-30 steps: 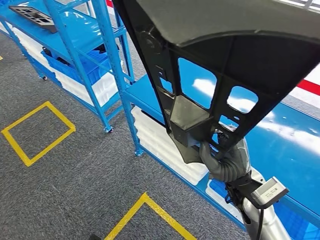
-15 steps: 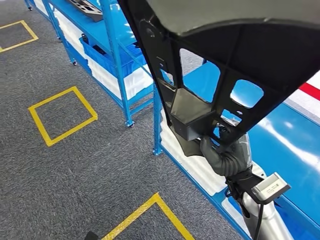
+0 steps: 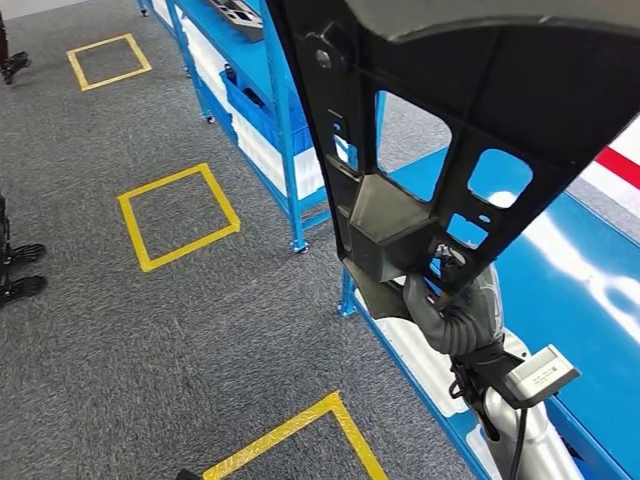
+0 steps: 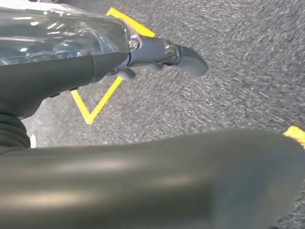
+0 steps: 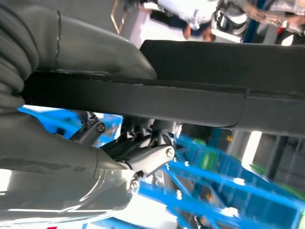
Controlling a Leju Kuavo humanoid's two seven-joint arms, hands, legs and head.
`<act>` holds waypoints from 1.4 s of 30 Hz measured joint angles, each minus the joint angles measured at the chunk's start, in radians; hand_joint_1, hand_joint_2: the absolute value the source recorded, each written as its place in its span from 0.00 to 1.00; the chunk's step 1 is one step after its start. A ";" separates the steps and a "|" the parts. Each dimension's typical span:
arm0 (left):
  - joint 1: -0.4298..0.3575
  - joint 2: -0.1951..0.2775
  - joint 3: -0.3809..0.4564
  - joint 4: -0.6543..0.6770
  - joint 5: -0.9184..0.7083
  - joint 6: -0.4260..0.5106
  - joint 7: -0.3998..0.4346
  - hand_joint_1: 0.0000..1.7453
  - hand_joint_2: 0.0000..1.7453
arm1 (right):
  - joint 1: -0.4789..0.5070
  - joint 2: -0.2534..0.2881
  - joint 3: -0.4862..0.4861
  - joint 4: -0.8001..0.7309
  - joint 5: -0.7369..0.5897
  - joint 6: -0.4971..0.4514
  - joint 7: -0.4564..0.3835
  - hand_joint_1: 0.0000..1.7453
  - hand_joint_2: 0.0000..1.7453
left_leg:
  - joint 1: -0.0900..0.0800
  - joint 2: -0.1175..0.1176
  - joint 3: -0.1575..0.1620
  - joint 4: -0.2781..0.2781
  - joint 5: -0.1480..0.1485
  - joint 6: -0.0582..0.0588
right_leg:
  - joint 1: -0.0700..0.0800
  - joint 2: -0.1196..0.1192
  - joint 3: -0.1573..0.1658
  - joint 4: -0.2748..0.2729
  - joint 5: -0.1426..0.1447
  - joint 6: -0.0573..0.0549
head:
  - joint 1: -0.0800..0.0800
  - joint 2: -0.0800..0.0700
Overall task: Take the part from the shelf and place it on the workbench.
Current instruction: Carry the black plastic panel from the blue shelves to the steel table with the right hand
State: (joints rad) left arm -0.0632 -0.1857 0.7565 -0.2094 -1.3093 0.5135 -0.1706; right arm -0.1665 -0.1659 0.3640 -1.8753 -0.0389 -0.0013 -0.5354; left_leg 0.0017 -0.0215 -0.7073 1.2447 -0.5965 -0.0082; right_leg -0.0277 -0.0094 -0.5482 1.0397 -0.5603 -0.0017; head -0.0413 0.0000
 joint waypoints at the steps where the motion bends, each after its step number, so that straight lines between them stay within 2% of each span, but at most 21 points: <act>1: 0.000 0.000 0.000 0.000 -0.004 -0.002 0.003 0.00 1.00 | 0.005 0.000 0.000 0.000 0.001 -0.002 0.000 1.00 1.00 | 0.003 0.006 -0.028 0.054 -0.015 -0.003 | 0.001 -0.014 0.002 0.000 -0.003 -0.001 | 0.000 0.000; 3: 0.002 0.000 0.000 0.000 -0.013 -0.002 0.007 0.00 1.00 | 0.013 0.002 0.000 0.000 0.001 -0.006 0.001 1.00 1.00 | 0.005 0.011 -0.035 0.059 0.007 -0.004 | 0.002 -0.038 0.009 0.000 -0.009 -0.001 | 0.000 0.000; 6: 0.003 0.000 0.000 0.000 -0.023 -0.001 0.009 0.00 1.00 | 0.019 0.003 -0.001 -0.003 0.000 -0.009 0.000 1.00 1.00 | -0.006 0.059 0.051 -0.122 0.099 0.011 | 0.004 -0.068 0.023 0.000 -0.021 0.006 | 0.000 0.000; 8: 0.000 0.000 0.000 0.000 -0.025 0.000 0.010 0.00 1.00 | 0.022 0.004 -0.004 -0.005 -0.001 -0.010 0.000 1.00 1.00 | -0.020 0.091 0.078 -0.183 0.109 0.025 | 0.007 -0.085 0.026 -0.001 -0.027 0.014 | -0.001 0.000; 10: 0.001 0.000 0.000 0.000 -0.025 0.003 0.008 0.00 1.00 | 0.024 0.006 -0.007 -0.005 -0.002 -0.011 0.000 1.00 1.00 | -0.024 0.079 0.078 -0.192 0.106 0.034 | 0.008 -0.104 0.029 -0.005 -0.031 0.023 | -0.001 0.000; 11: 0.002 0.000 0.000 0.000 -0.024 0.005 0.006 0.00 1.00 | 0.024 0.008 -0.007 -0.005 -0.002 -0.011 0.000 1.00 1.00 | -0.022 0.069 0.080 -0.198 0.107 0.038 | 0.007 -0.099 0.032 -0.003 -0.038 0.027 | 0.000 0.000; 13: 0.002 0.000 0.000 0.000 -0.024 0.008 0.000 0.00 1.00 | 0.024 0.010 -0.010 -0.005 -0.002 -0.012 0.000 1.00 1.00 | -0.016 0.050 0.090 -0.209 0.110 0.048 | 0.006 -0.056 0.016 0.049 -0.075 0.030 | 0.001 0.000; 14: 0.000 0.000 0.000 0.000 -0.025 0.009 -0.004 0.00 1.00 | 0.024 0.011 -0.011 -0.005 -0.002 -0.012 0.000 1.00 1.00 | -0.014 0.040 0.093 -0.211 0.110 0.051 | 0.005 -0.027 -0.009 0.104 -0.104 0.029 | 0.002 0.000; 16: -0.004 0.000 0.000 0.000 -0.027 0.009 -0.008 0.00 1.00 | 0.027 0.011 -0.014 -0.002 -0.003 -0.013 0.000 1.00 1.00 | -0.013 0.016 0.096 -0.211 0.108 0.055 | 0.005 -0.001 -0.077 0.229 -0.149 0.030 | 0.003 0.000; 18: -0.004 0.000 0.000 0.000 -0.027 0.008 -0.009 0.00 1.00 | 0.028 0.011 -0.015 0.001 -0.003 -0.013 0.001 1.00 1.00 | -0.012 -0.009 0.099 -0.210 0.107 0.054 | 0.005 0.004 -0.106 0.254 -0.125 0.032 | 0.003 0.000; 21: -0.005 -0.001 0.000 0.000 -0.027 0.006 -0.007 0.00 1.00 | 0.025 0.011 -0.015 0.003 -0.003 -0.013 0.001 1.00 1.00 | -0.011 -0.049 0.102 -0.203 0.101 0.045 | 0.000 0.038 -0.052 0.086 -0.010 0.035 | 0.003 0.000; 22: -0.006 -0.001 0.000 0.000 -0.027 0.004 -0.004 0.00 1.00 | 0.024 0.011 -0.015 0.003 -0.003 -0.013 0.001 1.00 1.00 | -0.010 -0.060 0.099 -0.199 0.099 0.041 | -0.002 0.056 -0.037 0.042 0.009 0.035 | 0.003 0.000; 24: -0.004 -0.002 0.000 0.000 -0.027 0.001 0.004 0.00 1.00 | 0.021 0.011 -0.015 0.004 -0.002 -0.013 0.003 1.00 1.00 | -0.008 -0.080 0.091 -0.194 0.100 0.033 | -0.001 0.073 -0.028 0.017 0.011 0.031 | 0.003 0.000; 26: 0.002 -0.003 0.000 0.000 -0.027 -0.001 0.011 0.00 1.00 | 0.015 0.012 -0.014 0.004 -0.002 -0.012 0.006 1.00 1.00 | -0.005 -0.089 0.086 -0.191 0.099 0.027 | 0.001 0.055 -0.025 0.014 0.012 0.022 | 0.003 0.000; 28: 0.001 -0.006 0.000 0.000 -0.027 -0.001 0.013 0.00 1.00 | 0.009 0.014 -0.014 0.004 -0.002 -0.012 0.008 1.00 1.00 | -0.006 -0.057 0.068 -0.151 0.074 0.018 | -0.001 0.032 -0.019 0.011 0.011 0.013 | 0.002 0.000; 31: -0.004 -0.010 0.000 0.000 -0.025 -0.002 0.011 0.00 1.00 | 0.007 0.015 -0.014 0.006 -0.002 -0.012 0.011 1.00 1.00 | 0.000 -0.001 -0.020 0.025 -0.001 0.005 | 0.003 -0.009 -0.013 0.010 0.004 0.002 | 0.001 0.000; 33: -0.002 -0.012 0.000 0.000 -0.023 -0.002 0.009 0.00 1.00 | 0.005 0.017 -0.013 0.011 -0.002 -0.012 0.013 1.00 1.00 | 0.002 0.007 -0.047 0.072 0.001 0.005 | 0.006 -0.034 -0.007 0.010 -0.002 0.001 | 0.000 0.000; 37: -0.002 -0.013 0.000 0.000 -0.019 -0.001 0.007 0.00 1.00 | -0.007 0.022 -0.012 0.018 -0.002 -0.011 0.016 1.00 1.00 | -0.012 0.054 0.056 -0.139 0.108 0.023 | 0.010 -0.075 0.013 0.009 -0.019 0.006 | 0.000 0.000; 39: -0.004 -0.013 0.000 0.000 -0.016 0.000 0.007 0.00 1.00 | -0.012 0.024 -0.011 0.022 -0.003 -0.011 0.016 1.00 1.00 | -0.024 0.070 0.074 -0.178 0.106 0.032 | 0.011 -0.092 0.017 0.007 -0.024 0.015 | 0.000 0.000; 41: -0.002 -0.013 0.001 0.000 -0.014 0.001 0.007 0.00 1.00 | -0.014 0.027 -0.009 0.027 -0.003 -0.011 0.017 1.00 1.00 | -0.025 0.056 0.078 -0.190 0.106 0.041 | 0.009 -0.103 0.023 0.003 -0.030 0.025 | 0.001 0.000; 42: 0.001 -0.013 0.001 0.000 -0.014 0.001 0.008 0.00 1.00 | -0.016 0.028 -0.008 0.029 -0.003 -0.010 0.018 1.00 1.00 | -0.023 0.047 0.083 -0.198 0.107 0.045 | 0.007 -0.088 0.024 0.009 -0.038 0.028 | 0.000 0.000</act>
State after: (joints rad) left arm -0.0625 -0.1989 0.7571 -0.2094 -1.3230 0.5149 -0.1624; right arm -0.1824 -0.1379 0.3557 -1.8468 -0.0422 -0.0118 -0.5178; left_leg -0.0214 0.0260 -0.6246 1.0468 -0.4890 0.0372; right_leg -0.0205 -0.0972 -0.5239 1.0488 -0.5981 0.0265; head -0.0410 0.0000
